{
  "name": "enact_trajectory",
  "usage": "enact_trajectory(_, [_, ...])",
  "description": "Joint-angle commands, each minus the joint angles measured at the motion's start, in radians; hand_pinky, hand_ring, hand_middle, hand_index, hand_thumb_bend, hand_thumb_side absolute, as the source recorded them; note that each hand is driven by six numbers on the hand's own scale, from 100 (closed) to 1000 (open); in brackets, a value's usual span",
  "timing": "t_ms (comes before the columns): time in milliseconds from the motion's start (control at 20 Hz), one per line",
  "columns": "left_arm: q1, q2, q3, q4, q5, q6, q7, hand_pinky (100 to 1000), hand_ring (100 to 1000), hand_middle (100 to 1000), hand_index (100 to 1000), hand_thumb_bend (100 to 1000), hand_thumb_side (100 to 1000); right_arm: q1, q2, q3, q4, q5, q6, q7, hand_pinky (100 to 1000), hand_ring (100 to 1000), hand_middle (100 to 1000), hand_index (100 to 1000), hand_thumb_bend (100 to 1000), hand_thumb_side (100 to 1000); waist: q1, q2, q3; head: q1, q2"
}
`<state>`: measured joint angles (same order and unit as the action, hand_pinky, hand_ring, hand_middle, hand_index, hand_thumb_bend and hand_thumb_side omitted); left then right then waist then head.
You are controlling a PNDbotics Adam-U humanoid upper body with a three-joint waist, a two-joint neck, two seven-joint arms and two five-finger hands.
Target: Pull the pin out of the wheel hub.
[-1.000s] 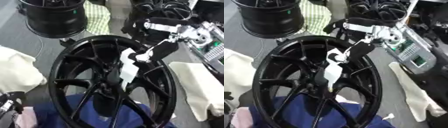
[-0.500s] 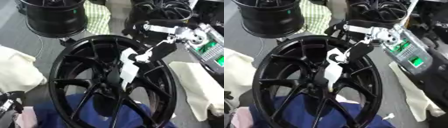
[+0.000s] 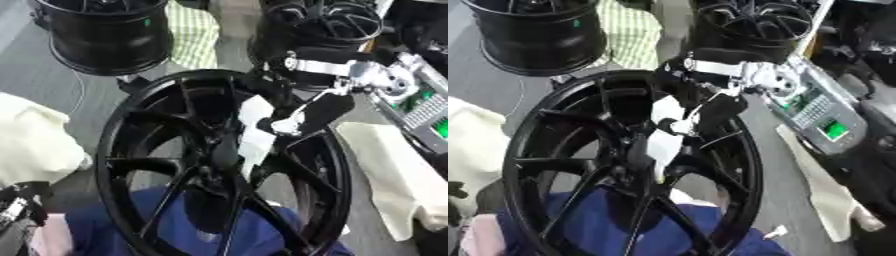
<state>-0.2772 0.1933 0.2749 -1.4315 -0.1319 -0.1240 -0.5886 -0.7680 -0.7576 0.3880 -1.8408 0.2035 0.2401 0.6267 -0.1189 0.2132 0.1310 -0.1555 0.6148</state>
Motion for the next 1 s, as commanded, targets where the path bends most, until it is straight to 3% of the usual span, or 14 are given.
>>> enact_trajectory(50, [-0.004, 0.011, 0.003, -0.021, 0.001, -0.003, 0.002, 465, 478, 635, 785, 100, 709, -0.004, -0.043, -0.017, -0.039, 0.007, 0.011, 0.019, 421, 422, 792, 864, 345, 301, 0.009, -0.02, -0.003, 0.002, 0.007])
enact_trajectory(350, [0.0, 0.013, 0.005, -0.021, 0.001, -0.003, 0.003, 465, 478, 636, 785, 100, 710, 0.007, -0.054, -0.019, -0.083, 0.012, 0.038, 0.044, 406, 361, 783, 857, 353, 290, 0.009, -0.023, -0.008, 0.004, 0.017])
enact_trajectory(600, [0.0, 0.013, 0.005, -0.021, 0.001, -0.003, 0.003, 465, 478, 637, 786, 100, 710, 0.012, -0.055, -0.011, -0.104, 0.016, 0.052, 0.071, 431, 381, 787, 860, 348, 288, 0.009, -0.024, -0.008, 0.004, 0.021])
enact_trajectory(700, [0.0, 0.013, 0.005, -0.021, 0.001, -0.003, 0.003, 465, 478, 637, 786, 100, 710, 0.012, -0.052, -0.007, -0.103, 0.025, 0.056, 0.078, 445, 396, 787, 859, 298, 355, 0.009, -0.024, -0.008, 0.003, 0.022])
enact_trajectory(1000, [-0.001, 0.013, 0.004, -0.022, 0.002, -0.003, 0.002, 466, 478, 638, 786, 100, 710, 0.011, -0.036, 0.011, -0.085, 0.05, 0.056, 0.091, 472, 441, 808, 859, 296, 347, 0.009, -0.023, -0.007, 0.003, 0.025])
